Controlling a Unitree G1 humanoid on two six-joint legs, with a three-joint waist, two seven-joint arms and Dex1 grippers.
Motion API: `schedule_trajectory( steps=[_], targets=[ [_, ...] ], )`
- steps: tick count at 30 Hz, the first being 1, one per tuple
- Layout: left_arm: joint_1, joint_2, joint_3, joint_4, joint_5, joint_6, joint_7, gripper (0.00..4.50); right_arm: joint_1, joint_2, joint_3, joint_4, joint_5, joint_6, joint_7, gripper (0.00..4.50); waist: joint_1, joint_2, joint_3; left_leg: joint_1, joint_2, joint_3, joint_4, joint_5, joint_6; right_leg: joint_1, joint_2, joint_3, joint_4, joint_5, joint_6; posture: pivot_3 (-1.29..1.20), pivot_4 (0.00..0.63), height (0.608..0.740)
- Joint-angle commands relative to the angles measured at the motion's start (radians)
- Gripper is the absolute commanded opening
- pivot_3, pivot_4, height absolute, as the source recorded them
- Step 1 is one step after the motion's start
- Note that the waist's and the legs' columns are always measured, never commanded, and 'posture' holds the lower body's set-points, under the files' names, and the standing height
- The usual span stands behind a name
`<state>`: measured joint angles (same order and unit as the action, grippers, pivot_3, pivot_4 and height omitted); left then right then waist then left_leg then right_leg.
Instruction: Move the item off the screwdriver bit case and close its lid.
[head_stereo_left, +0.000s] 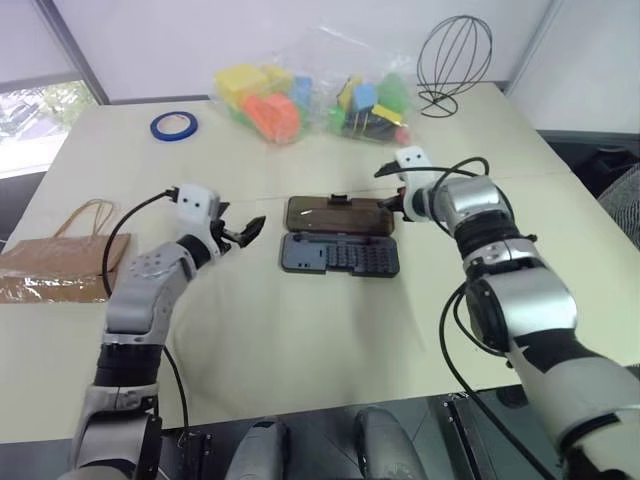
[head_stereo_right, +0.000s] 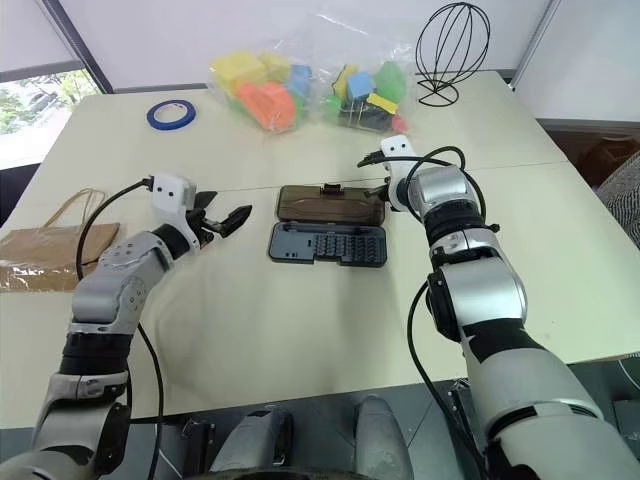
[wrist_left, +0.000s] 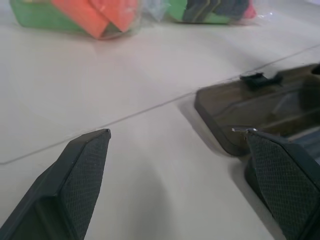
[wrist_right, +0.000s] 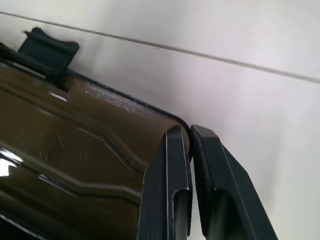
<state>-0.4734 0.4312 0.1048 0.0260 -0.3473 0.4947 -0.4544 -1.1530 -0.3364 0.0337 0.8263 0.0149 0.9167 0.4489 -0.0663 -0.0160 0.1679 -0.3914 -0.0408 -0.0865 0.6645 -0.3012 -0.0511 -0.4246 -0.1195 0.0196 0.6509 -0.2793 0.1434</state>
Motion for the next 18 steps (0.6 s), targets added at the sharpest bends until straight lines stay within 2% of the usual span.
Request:
schedule_trajectory(
  steps=[1, 4, 8, 18],
  targets=[
    [-0.015, 0.003, 0.020, -0.009, 0.004, -0.025, -0.005, 4.50, 0.115, -0.003, 0.017, -0.315, 0.048, 0.228, 0.023, 0.03, 0.000, 0.000, 0.000, 0.000, 0.000, 0.000, 0.000, 0.000, 0.000, 0.000, 0.000, 0.000, 0.000, 0.000, 0.000, 0.00, 0.150, 0.740],
    [-0.019, 0.000, 0.018, -0.004, 0.004, -0.026, -0.009, 4.50, 0.212, 0.008, 0.029, -0.589, 0.092, 0.395, 0.021, 0.03, 0.000, 0.000, 0.000, 0.000, 0.000, 0.000, -0.001, 0.000, 0.000, -0.001, 0.000, 0.000, 0.001, 0.000, 0.000, 0.00, 0.150, 0.740],
    [-0.026, -0.001, 0.015, 0.005, 0.008, -0.028, -0.017, 4.50, 0.282, 0.015, 0.042, -0.773, 0.115, 0.480, -0.004, 0.03, -0.002, 0.000, 0.000, 0.000, 0.000, 0.000, 0.000, 0.000, 0.000, -0.002, 0.000, 0.000, 0.002, 0.000, 0.000, 0.00, 0.150, 0.740],
    [-0.039, -0.002, 0.010, 0.022, 0.018, -0.037, -0.031, 4.50, 0.318, 0.004, 0.074, -0.857, 0.136, 0.486, -0.031, 0.03, -0.002, 0.000, 0.000, 0.000, 0.000, 0.001, 0.000, 0.000, 0.000, -0.003, 0.000, 0.001, 0.003, 0.000, 0.000, 0.00, 0.150, 0.740]
  ],
)
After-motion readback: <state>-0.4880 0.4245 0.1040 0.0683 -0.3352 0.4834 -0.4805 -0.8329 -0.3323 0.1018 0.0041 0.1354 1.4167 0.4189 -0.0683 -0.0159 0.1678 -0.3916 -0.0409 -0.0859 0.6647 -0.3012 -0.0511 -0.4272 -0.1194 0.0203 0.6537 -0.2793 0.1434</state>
